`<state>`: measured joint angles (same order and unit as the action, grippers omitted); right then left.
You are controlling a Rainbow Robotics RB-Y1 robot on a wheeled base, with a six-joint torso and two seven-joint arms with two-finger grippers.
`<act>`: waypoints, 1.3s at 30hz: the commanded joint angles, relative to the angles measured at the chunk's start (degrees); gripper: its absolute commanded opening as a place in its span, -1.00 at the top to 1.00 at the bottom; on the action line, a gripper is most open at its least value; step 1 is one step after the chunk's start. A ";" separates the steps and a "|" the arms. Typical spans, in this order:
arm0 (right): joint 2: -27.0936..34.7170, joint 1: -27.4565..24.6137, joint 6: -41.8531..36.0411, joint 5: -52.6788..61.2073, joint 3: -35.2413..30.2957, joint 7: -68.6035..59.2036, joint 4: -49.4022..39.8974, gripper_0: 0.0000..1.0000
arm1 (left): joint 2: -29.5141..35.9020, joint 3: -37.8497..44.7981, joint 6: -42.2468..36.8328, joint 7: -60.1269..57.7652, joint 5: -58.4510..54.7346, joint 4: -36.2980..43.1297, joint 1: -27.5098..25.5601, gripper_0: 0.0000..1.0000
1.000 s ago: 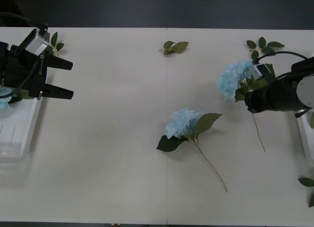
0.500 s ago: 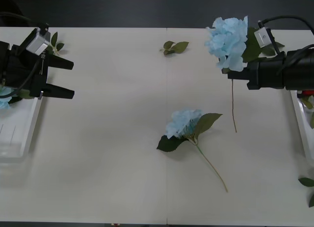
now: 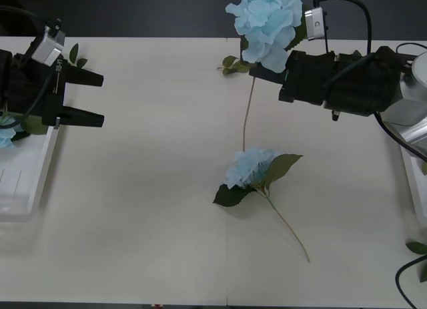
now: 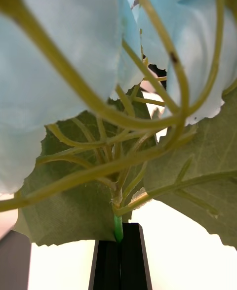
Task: Put the red flowers into the right box and the blue flowers into the left box
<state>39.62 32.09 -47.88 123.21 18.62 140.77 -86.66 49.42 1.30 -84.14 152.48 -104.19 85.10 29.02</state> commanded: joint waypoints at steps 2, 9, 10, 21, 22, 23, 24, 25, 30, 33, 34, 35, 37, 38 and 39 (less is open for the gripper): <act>-5.43 2.28 1.92 0.71 -1.48 1.78 -0.70 1.00 | -0.03 0.20 -1.46 -16.25 -1.54 1.65 1.66 -1.00; -12.03 2.28 2.79 3.26 -2.27 1.34 -0.70 1.00 | -4.25 0.29 -1.82 -29.34 -2.51 1.56 1.39 -1.00; -12.46 2.28 2.79 3.44 -2.36 1.34 -0.70 1.00 | -4.77 0.29 -1.82 -30.22 -2.51 1.56 1.39 -1.00; -18.35 2.81 3.94 4.32 -2.18 1.17 -0.70 1.00 | -13.56 0.20 -0.23 -40.59 -3.30 1.65 1.39 -1.00; -18.35 2.81 3.94 4.32 -2.18 1.17 -0.70 1.00 | -14.00 0.20 -0.32 -40.59 -3.30 1.65 1.39 -1.00; -18.62 2.81 4.02 4.32 -2.01 1.08 -0.70 1.00 | -14.62 0.20 -0.32 -40.68 -3.21 1.65 1.48 -1.00; -18.62 2.81 4.29 4.32 -1.83 0.99 -0.70 1.00 | -15.23 0.20 -0.23 -40.77 -3.21 1.73 1.48 -1.00; -18.70 2.81 4.38 4.32 -1.74 0.99 -0.70 1.00 | -15.58 0.11 -0.23 -40.86 -3.21 1.82 1.48 -1.00; -18.97 2.81 4.38 4.32 -1.30 0.90 -0.70 1.00 | -16.02 -2.97 2.93 -40.95 -4.88 3.23 1.48 -1.00; -18.97 2.81 4.99 4.32 -0.87 0.90 -0.70 1.00 | -16.02 -5.34 5.57 -40.95 -5.50 4.20 1.48 -1.00; -18.88 2.81 4.99 4.32 -0.78 0.90 -0.70 1.00 | -16.02 -5.78 6.09 -40.95 -5.50 4.37 1.48 -1.00; -18.88 2.81 5.17 4.32 -0.69 0.90 -0.70 1.00 | -16.02 -6.48 7.06 -40.95 -5.50 4.81 1.48 -1.00; -18.88 2.81 5.17 4.32 -0.60 0.90 -0.70 1.00 | -16.02 -7.54 8.20 -40.95 -5.58 5.25 1.66 -1.00; -18.88 2.81 5.17 4.32 -0.60 0.90 -0.70 1.00 | -16.02 -8.33 8.99 -41.03 -5.58 5.51 1.75 -0.91; -18.88 2.81 5.17 4.32 -0.60 0.90 -0.70 1.00 | -16.02 -8.59 9.43 -41.03 -5.58 5.69 1.75 -0.54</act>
<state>21.12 32.79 -42.56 127.08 18.20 140.78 -86.63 32.59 -7.22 -76.00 111.96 -109.34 88.50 29.02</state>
